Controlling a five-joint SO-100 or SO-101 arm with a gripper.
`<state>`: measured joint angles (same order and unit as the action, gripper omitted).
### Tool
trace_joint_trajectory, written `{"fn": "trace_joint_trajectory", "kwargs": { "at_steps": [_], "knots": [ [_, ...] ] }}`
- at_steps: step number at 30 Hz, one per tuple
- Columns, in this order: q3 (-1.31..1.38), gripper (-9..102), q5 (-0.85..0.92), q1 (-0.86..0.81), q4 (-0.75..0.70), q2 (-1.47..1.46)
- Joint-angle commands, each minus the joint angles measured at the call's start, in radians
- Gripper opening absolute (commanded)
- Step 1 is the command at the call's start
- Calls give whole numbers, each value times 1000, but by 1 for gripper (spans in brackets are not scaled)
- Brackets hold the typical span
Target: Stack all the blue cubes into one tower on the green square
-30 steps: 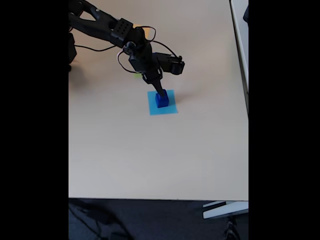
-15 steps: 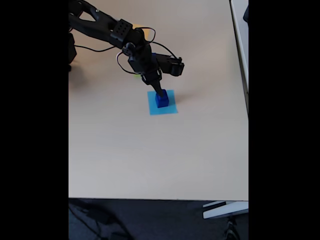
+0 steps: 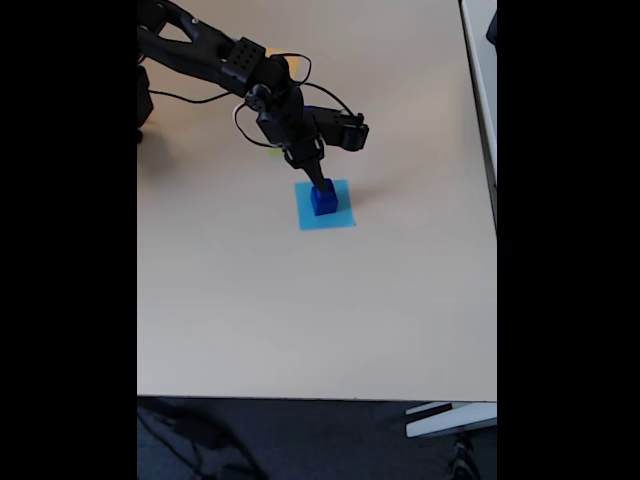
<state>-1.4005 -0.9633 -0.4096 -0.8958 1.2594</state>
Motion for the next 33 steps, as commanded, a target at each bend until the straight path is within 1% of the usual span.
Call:
{"fn": "trace_joint_trajectory", "kwargs": {
  "at_steps": [1, 6, 17, 33],
  "knots": [
    [54, 20, -2, 2, -8, 34],
    [54, 20, 2, -2, -6, 44],
    [155, 21, 28, 17, -6, 43],
    [138, 19, -26, 28, -2, -21]
  ]
}}
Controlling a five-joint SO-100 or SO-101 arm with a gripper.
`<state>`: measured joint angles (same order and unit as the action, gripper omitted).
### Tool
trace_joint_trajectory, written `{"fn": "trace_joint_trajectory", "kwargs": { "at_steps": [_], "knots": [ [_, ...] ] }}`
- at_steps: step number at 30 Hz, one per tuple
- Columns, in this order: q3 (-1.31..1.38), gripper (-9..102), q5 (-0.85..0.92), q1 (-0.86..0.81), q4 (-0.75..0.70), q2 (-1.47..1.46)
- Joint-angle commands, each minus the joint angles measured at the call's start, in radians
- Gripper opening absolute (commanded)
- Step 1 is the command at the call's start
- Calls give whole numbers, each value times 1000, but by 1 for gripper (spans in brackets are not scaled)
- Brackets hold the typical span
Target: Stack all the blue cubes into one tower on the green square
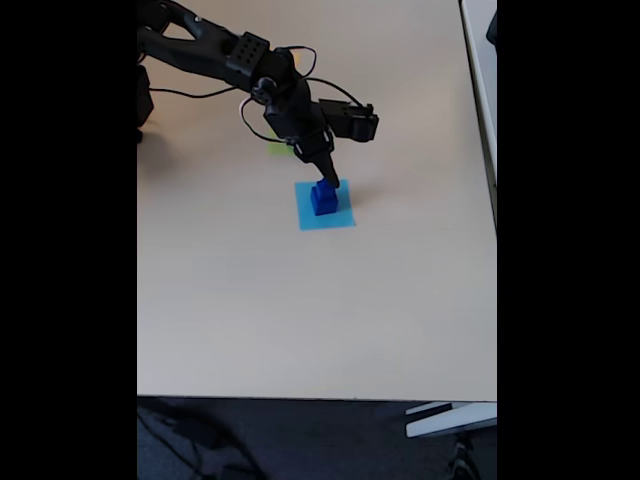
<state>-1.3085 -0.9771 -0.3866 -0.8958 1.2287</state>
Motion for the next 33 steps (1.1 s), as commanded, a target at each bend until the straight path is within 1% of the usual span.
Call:
{"fn": "trace_joint_trajectory", "kwargs": {
  "at_steps": [1, 22, 33],
  "knots": [
    [44, 19, -14, 5, -2, 6],
    [-61, 18, -34, -8, 17, 38],
    [-55, 18, -23, -9, 17, 44]
  ]
}}
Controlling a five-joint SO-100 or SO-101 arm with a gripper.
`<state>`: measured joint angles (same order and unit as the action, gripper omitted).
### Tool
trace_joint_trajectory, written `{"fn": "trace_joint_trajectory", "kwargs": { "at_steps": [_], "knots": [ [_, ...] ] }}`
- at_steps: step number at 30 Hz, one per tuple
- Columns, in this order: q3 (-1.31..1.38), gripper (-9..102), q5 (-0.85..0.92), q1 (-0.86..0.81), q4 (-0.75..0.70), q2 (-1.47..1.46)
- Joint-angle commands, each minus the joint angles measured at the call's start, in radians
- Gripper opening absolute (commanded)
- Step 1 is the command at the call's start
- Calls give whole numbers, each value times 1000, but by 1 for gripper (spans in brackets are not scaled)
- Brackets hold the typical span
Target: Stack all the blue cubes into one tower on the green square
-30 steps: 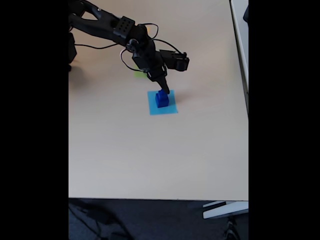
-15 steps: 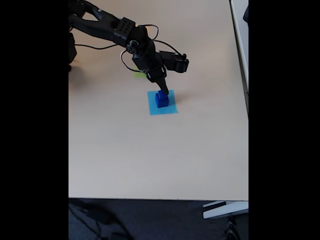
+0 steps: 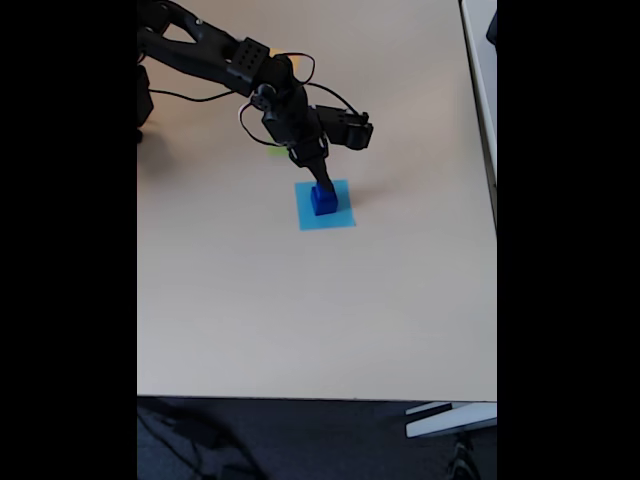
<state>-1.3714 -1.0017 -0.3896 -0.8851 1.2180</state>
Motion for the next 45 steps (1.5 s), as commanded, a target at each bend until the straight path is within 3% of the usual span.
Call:
{"fn": "trace_joint_trajectory", "kwargs": {
  "at_steps": [1, 45],
  "knots": [
    [8, 18, 2, -6, 6, 55],
    [43, 0, 12, -14, -21, 66]
  ]
}}
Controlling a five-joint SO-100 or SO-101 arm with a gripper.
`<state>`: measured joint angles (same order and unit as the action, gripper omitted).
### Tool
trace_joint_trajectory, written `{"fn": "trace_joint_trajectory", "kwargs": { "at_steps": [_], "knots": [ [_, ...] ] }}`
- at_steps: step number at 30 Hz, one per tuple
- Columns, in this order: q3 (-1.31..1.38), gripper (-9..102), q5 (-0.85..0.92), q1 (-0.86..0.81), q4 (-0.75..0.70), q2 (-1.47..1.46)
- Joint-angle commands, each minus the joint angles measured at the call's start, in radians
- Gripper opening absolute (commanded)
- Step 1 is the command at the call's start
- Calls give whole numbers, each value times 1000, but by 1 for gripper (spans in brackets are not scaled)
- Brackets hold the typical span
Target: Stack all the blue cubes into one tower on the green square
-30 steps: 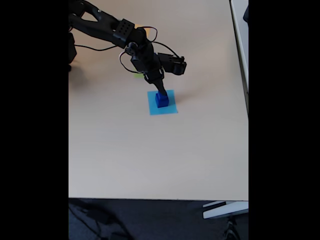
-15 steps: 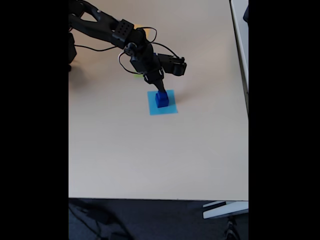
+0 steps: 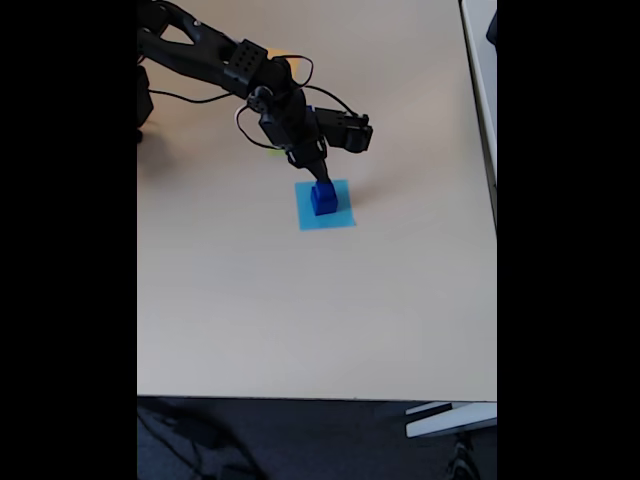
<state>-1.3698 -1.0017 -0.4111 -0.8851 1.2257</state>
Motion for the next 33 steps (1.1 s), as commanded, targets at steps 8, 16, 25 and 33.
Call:
{"fn": "trace_joint_trajectory", "kwargs": {
  "at_steps": [8, 16, 25, 33],
  "knots": [
    [112, 0, 8, 17, -107, 74],
    [115, 0, 21, 17, -107, 75],
    [167, 0, 57, 5, -137, 58],
    [253, 0, 58, 8, -186, 37]
  ]
}}
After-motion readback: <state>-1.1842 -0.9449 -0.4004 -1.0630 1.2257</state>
